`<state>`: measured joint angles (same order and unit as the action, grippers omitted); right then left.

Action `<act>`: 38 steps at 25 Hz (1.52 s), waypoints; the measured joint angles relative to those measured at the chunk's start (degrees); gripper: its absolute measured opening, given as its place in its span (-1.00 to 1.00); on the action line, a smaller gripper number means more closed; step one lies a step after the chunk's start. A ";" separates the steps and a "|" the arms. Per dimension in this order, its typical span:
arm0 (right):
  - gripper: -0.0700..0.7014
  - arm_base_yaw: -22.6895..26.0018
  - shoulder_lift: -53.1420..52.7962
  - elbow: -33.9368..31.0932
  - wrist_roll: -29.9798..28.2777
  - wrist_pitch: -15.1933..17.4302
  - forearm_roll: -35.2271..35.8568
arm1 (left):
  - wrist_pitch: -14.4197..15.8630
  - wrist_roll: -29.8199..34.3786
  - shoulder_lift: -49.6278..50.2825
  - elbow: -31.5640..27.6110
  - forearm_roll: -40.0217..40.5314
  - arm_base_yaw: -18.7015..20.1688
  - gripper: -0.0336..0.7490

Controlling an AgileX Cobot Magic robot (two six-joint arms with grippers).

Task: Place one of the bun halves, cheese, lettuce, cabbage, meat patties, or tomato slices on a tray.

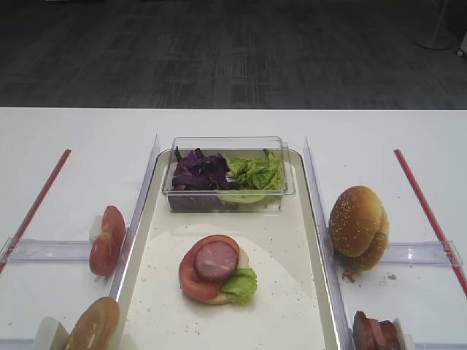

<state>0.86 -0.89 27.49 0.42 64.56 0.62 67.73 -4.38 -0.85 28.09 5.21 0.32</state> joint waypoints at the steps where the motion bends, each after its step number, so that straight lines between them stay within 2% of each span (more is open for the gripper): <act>1: 0.62 0.00 0.00 0.00 0.00 0.00 0.00 | 0.00 0.00 0.00 0.00 0.00 0.00 0.85; 16: 0.70 0.00 0.00 0.00 -0.11 0.00 0.00 | 0.00 0.00 0.00 0.00 0.00 0.00 0.85; 24: 0.85 0.00 0.00 0.00 -0.01 0.00 0.00 | 0.00 0.00 0.00 0.00 0.00 0.00 0.85; 38: 0.86 0.00 0.00 0.00 -0.01 0.00 0.56 | 0.00 0.00 0.00 0.00 0.00 0.00 0.85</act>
<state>0.86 -0.89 27.49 0.41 64.56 1.18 67.73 -4.38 -0.85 28.09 5.21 0.32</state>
